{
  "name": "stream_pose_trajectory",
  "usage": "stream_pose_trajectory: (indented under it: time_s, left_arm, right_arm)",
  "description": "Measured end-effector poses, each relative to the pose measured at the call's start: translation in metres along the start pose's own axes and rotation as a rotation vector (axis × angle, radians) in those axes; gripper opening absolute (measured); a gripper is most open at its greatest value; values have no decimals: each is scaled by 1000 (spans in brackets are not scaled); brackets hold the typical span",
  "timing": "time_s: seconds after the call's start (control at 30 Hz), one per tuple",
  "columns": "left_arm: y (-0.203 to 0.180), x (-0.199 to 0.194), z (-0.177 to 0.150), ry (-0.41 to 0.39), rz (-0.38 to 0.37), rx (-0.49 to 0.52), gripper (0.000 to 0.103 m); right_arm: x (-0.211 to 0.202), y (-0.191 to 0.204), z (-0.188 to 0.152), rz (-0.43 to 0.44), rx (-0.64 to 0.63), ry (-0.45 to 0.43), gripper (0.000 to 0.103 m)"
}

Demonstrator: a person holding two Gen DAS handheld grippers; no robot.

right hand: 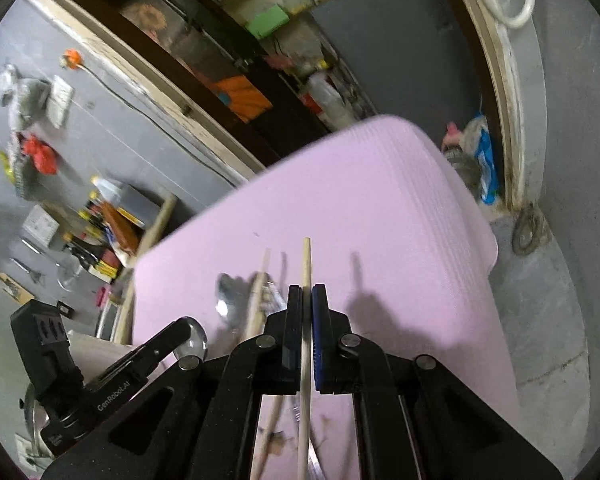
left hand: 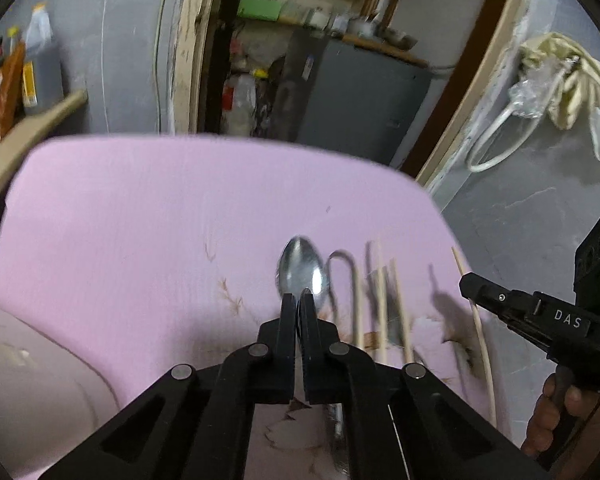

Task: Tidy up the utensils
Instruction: 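Close the left gripper on a spoon while the right gripper grasps a chopstick, then carry the spoon and the chopstick up over the white utensil holder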

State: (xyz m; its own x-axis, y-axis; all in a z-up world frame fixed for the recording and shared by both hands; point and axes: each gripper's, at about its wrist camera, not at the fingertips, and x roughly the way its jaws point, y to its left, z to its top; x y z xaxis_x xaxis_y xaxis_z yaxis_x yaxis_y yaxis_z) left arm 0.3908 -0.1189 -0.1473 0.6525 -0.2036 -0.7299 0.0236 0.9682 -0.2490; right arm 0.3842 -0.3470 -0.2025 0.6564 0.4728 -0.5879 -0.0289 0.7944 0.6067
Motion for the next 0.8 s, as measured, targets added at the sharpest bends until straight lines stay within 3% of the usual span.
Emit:
stream_pose_trajectory:
  time_s: [0.37,0.6,0.8]
  left_arm:
    - [-15,-99,11,-291,14,99,3]
    - [19,-170,36,-419,25,78,3]
    - [68,-223,46,-508,91,78,3]
  right_arm:
    - [-81,83,-2,106,-120,-347,4]
    - [-107,171,-1,199,-193,-536,4]
    - [-104,241,-13,246,-259,-636,4]
